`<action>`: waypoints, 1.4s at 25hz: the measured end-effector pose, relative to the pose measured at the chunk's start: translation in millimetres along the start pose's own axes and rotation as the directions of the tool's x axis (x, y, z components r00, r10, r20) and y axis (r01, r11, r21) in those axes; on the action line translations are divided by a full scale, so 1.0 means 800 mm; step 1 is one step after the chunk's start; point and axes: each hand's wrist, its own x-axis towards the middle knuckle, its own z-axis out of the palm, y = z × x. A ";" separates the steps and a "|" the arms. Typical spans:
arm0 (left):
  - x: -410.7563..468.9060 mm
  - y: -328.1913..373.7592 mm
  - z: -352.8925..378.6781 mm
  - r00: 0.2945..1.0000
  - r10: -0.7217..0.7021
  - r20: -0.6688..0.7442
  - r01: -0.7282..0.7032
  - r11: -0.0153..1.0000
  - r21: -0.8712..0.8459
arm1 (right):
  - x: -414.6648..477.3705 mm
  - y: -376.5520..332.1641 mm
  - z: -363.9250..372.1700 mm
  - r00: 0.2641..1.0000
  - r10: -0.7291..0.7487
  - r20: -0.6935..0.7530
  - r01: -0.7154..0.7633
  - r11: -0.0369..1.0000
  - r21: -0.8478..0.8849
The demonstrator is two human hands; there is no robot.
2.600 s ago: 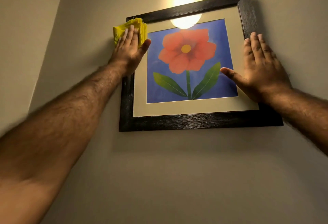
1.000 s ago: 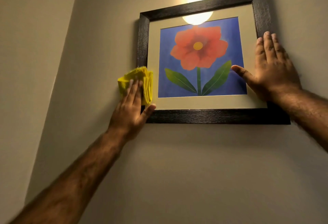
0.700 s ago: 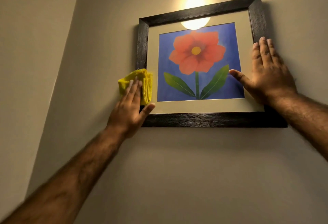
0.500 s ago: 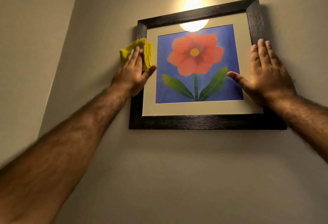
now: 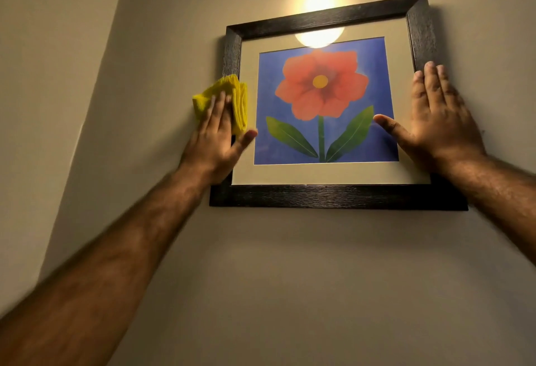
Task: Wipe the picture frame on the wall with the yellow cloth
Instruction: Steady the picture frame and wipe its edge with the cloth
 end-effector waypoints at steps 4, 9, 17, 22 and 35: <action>-0.104 -0.004 0.022 1.000 -0.005 0.020 0.005 1.000 -0.012 | -0.001 0.001 -0.001 1.000 0.005 0.005 -0.005 1.000 0.003; -0.136 -0.006 0.028 0.999 0.011 0.044 -0.011 1.000 0.009 | -0.001 0.000 -0.002 1.000 0.005 0.009 -0.005 1.000 0.012; 0.018 0.005 -0.012 0.997 -0.038 0.061 0.036 0.999 0.038 | -0.002 0.000 -0.002 1.000 0.006 0.004 -0.006 1.000 0.014; 0.023 0.009 -0.010 0.998 -0.045 0.038 0.043 0.998 0.042 | -0.001 0.002 0.000 1.000 0.001 -0.002 -0.001 1.000 0.014; -0.006 0.010 -0.061 0.985 -0.047 -0.165 0.033 0.996 -0.087 | -0.001 0.005 0.004 1.000 -0.002 -0.021 0.002 1.000 0.018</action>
